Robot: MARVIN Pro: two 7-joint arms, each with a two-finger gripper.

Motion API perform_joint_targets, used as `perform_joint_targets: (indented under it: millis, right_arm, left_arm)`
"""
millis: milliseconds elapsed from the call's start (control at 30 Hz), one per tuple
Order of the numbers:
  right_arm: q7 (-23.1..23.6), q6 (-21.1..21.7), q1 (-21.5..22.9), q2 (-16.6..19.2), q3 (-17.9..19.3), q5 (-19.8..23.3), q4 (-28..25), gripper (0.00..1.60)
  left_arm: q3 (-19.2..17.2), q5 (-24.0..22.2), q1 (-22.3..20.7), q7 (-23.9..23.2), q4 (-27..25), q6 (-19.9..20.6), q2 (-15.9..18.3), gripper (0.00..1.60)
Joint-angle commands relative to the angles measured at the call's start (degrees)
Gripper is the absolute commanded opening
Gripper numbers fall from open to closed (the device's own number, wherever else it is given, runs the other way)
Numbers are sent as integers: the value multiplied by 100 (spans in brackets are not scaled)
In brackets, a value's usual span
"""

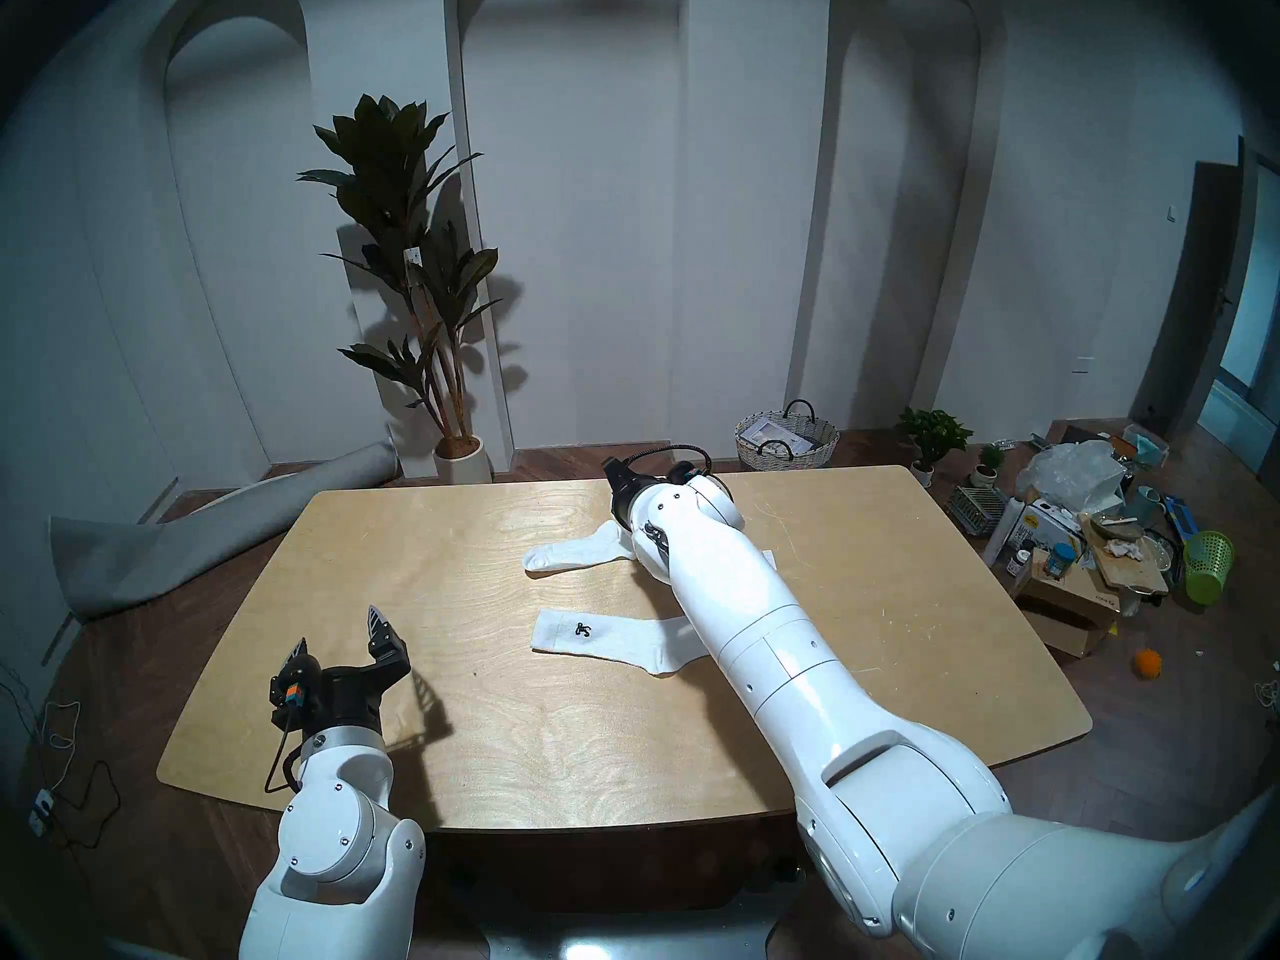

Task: Fold socks in half once and place them neatly on the table

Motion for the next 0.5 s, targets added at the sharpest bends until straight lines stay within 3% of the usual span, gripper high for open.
perform_joint_targets:
  millis: [0,467]
  right_arm:
    - [223,172,329,-179,-227,-82,16,0]
    - [293,308,274,-225,-626,-279,147,0]
  left_arm:
    - [44,27,93,96,-189,-211,-13,160]
    - [31,68,188,263,-202,-402,-39,160]
